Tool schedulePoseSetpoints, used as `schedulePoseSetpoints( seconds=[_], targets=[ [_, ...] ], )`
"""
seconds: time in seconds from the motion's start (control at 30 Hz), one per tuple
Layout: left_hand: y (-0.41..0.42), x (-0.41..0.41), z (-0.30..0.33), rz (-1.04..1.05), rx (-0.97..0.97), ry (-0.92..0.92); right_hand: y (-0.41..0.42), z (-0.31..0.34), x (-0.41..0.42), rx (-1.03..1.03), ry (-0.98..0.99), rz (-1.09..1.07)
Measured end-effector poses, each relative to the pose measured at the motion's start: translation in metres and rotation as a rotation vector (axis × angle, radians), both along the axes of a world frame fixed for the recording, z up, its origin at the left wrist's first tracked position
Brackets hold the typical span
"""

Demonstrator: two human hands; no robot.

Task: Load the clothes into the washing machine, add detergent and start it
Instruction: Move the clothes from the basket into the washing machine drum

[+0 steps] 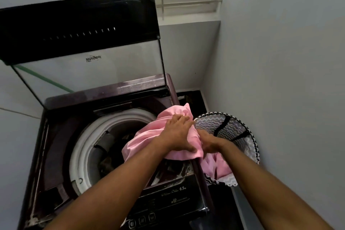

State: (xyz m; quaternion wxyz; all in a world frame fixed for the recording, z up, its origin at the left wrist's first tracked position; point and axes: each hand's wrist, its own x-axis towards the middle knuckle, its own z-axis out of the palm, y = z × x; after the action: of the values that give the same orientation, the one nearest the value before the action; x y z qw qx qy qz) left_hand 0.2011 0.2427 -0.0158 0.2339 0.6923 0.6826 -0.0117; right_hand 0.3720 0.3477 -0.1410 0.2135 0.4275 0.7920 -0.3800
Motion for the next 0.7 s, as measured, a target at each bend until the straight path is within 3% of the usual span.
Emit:
schedulePoseSetpoints(
  seconds=[0.13, 0.2, 0.37, 0.7],
  targets=[
    [0.002, -0.002, -0.005, 0.003, 0.011, 0.005, -0.023, 0.042, -0.010, -0.001, 0.189, -0.128],
    [0.003, -0.002, -0.005, 0.003, 0.027, 0.004, -0.022, 0.049, -0.013, -0.004, 0.177, -0.122],
    [0.005, -0.001, -0.001, -0.022, 0.063, 0.012, -0.015, 0.055, -0.010, 0.053, 0.002, 0.035],
    [0.008, -0.001, -0.001, -0.059, 0.034, 0.010, -0.005, 0.089, -0.006, -0.158, -0.307, 0.084]
  ],
)
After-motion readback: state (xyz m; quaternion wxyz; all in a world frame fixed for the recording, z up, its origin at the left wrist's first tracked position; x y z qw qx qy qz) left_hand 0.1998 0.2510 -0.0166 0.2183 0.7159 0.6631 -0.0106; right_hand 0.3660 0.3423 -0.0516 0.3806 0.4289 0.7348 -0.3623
